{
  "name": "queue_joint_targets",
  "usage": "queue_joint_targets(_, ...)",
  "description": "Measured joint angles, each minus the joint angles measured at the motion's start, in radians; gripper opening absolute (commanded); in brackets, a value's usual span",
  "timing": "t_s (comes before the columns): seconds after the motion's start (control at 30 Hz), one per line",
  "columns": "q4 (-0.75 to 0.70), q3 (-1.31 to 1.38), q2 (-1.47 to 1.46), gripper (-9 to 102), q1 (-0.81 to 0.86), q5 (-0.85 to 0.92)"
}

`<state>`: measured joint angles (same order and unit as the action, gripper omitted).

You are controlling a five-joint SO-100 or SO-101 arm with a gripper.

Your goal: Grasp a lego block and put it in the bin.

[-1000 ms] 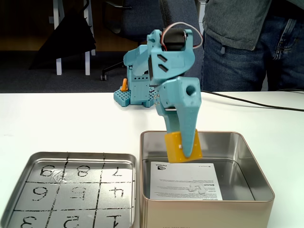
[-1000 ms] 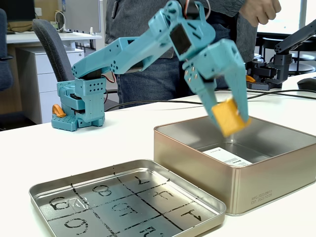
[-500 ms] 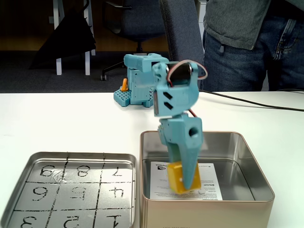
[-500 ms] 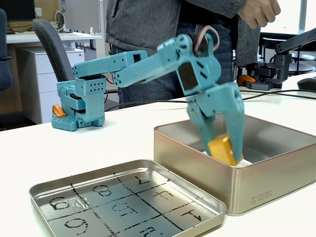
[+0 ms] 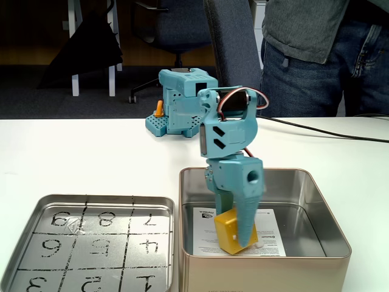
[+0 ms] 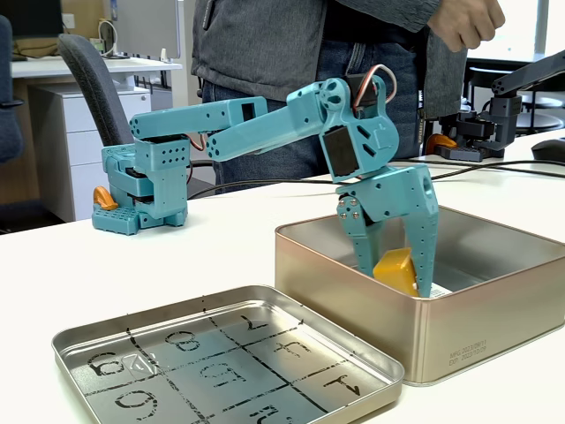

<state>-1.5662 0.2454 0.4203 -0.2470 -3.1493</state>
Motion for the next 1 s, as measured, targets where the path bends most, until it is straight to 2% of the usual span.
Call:
queue_joint_targets(0.13, 0.031, 0.000, 0.009, 50, -0.008, -0.032)
queue_joint_targets(0.33, 0.081, 0.000, 0.107, 49, -0.006, -0.035)
queue_joint_targets(0.43, 0.100, 0.000, 0.173, 39, -0.005, -0.035)
queue_joint_targets(0.67, 0.130, 0.000, 0.282, 1, 0.057, -0.035)
queue_joint_targets(1.0, 0.275, 0.000, 0.305, 0, 0.218, -0.035)
